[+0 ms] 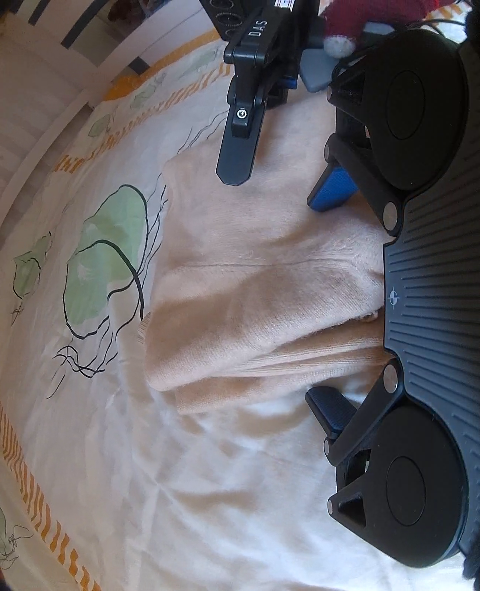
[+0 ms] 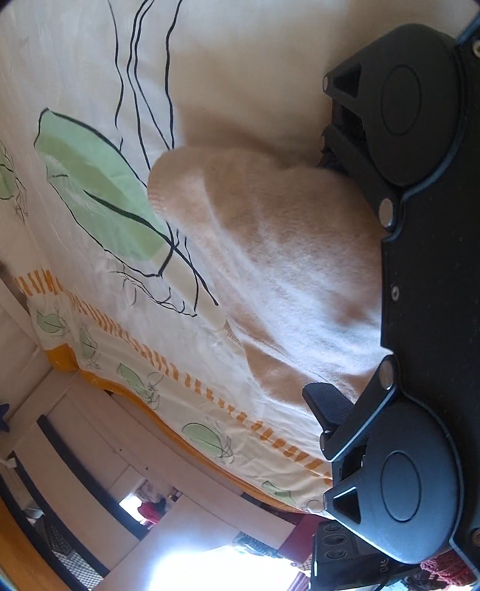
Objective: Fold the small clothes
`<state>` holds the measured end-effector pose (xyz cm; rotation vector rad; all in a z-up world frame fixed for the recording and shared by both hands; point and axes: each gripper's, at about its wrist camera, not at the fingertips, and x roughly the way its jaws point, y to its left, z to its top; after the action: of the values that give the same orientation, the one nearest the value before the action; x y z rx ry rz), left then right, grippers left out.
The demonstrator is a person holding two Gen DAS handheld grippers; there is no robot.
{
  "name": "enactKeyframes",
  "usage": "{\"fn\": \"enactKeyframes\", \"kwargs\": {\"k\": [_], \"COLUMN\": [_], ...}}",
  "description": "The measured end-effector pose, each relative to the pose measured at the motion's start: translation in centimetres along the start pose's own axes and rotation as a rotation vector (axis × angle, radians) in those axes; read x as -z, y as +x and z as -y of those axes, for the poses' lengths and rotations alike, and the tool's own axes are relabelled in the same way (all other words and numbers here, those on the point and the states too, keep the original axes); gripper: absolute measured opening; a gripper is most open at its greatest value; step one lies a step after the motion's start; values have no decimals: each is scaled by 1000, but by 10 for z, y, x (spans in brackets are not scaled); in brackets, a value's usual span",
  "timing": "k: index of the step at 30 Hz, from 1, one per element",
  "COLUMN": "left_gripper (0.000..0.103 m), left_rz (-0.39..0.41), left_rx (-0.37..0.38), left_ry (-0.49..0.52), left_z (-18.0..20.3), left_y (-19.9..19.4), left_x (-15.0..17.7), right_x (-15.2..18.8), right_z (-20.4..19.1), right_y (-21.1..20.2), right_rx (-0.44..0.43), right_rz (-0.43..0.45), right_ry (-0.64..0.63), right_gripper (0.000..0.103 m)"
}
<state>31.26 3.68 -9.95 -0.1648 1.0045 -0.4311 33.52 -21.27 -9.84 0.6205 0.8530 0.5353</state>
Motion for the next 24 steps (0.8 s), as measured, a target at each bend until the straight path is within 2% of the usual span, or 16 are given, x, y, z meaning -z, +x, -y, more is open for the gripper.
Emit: {"fn": "enactKeyframes", "kwargs": {"k": [9,13,18,21,22,23,24], "left_gripper": [103,103,102,102,101,95,69], "left_rz": [-14,-15,-10,1,1,2,6], "left_rx": [21,17,40,67,84,102,131], "left_ry": [15,21,-30,-100,-110,-115,-115], "left_z": [-9,-8,-10,-15,-16,-18,-19], "left_y": [-24,-20,-9,-8,-8,-7,-8], "left_x": [25,24,13,11,10,9,9], "right_x": [-2,-1,-2,-4,-4,-4,-4], "right_z": [13,12,13,9,7,5,3], "right_y": [-10,-11,-7,-5,-4,-4,-3], "right_rx": [-71,-77,-83,-69,-63,-54,-38], "right_rz": [-40,-40,-39,-49,-53,-56,-60], "right_ry": [-1,-15,-8,-7,-11,-16,-20], "right_gripper": [102,102,103,103,97,89,60]}}
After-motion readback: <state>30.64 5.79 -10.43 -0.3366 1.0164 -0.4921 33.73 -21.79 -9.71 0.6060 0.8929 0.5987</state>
